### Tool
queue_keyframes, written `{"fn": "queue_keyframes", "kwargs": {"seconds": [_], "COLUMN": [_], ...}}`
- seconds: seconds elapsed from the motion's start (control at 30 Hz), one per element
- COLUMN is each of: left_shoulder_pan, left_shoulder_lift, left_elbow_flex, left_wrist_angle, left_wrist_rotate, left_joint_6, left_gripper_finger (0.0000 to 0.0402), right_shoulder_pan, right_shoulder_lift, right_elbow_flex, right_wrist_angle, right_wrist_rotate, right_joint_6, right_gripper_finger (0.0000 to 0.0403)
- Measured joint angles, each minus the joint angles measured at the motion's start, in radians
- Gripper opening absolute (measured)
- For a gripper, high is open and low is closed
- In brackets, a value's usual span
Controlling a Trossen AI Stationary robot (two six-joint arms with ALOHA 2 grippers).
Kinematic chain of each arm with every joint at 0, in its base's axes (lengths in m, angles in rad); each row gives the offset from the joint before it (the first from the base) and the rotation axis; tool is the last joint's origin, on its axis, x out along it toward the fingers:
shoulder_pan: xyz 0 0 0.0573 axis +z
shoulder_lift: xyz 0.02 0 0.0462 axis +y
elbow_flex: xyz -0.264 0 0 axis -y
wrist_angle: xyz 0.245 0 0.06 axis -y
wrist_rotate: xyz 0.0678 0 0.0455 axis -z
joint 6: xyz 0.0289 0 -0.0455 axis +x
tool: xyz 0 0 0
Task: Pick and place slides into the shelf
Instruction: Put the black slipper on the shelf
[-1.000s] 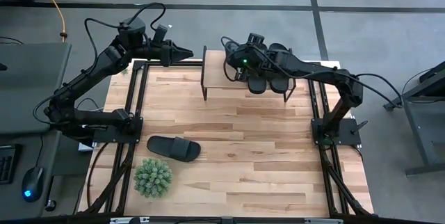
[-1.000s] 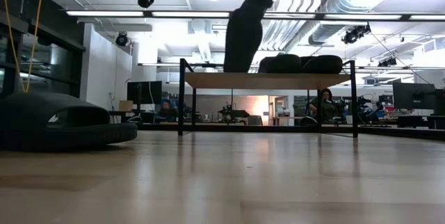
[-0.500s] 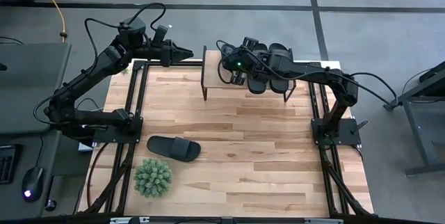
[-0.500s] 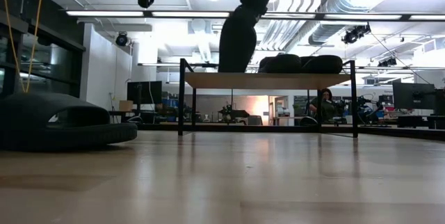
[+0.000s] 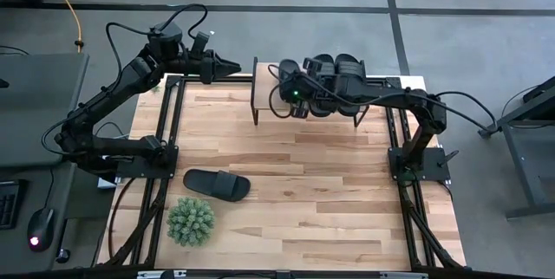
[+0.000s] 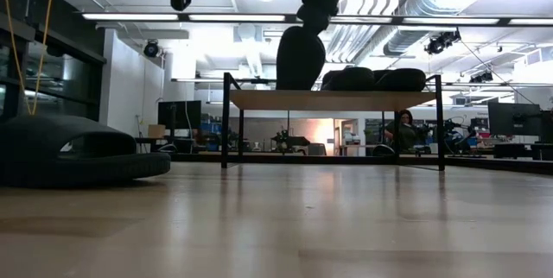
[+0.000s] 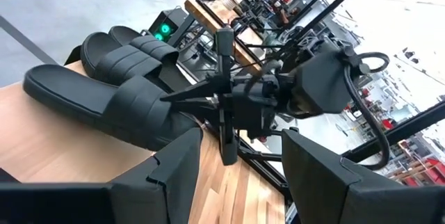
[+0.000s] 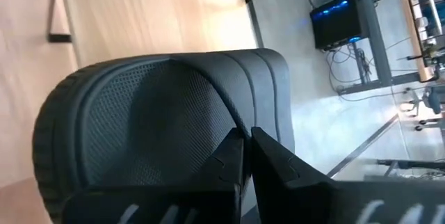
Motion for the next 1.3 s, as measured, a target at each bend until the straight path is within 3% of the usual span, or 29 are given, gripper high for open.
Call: {"fn": "queue_keyframes", "kwargs": {"seconds": [0.53,1.3], "left_shoulder_pan": [0.0,0.0], "left_shoulder_lift": [0.0,0.0], "left_elbow_flex": [0.0,0.0], "left_wrist_angle": [-0.014,-0.015], "left_wrist_rotate": [0.0,0.0], "left_joint_6": [0.014,0.013], "left_gripper_finger": [0.0186,0.0186], "right_shoulder_pan": [0.023,0.005], "right_shoulder_lift": [0.0,0.003], "right_elbow_flex": [0.0,0.0], "right_wrist_angle": [-0.066,0.049], "right_wrist_rotate": [0.001,-0.038], "right_joint_6": [0.109,0.035], "right_gripper_finger": [0.0,0.0]}}
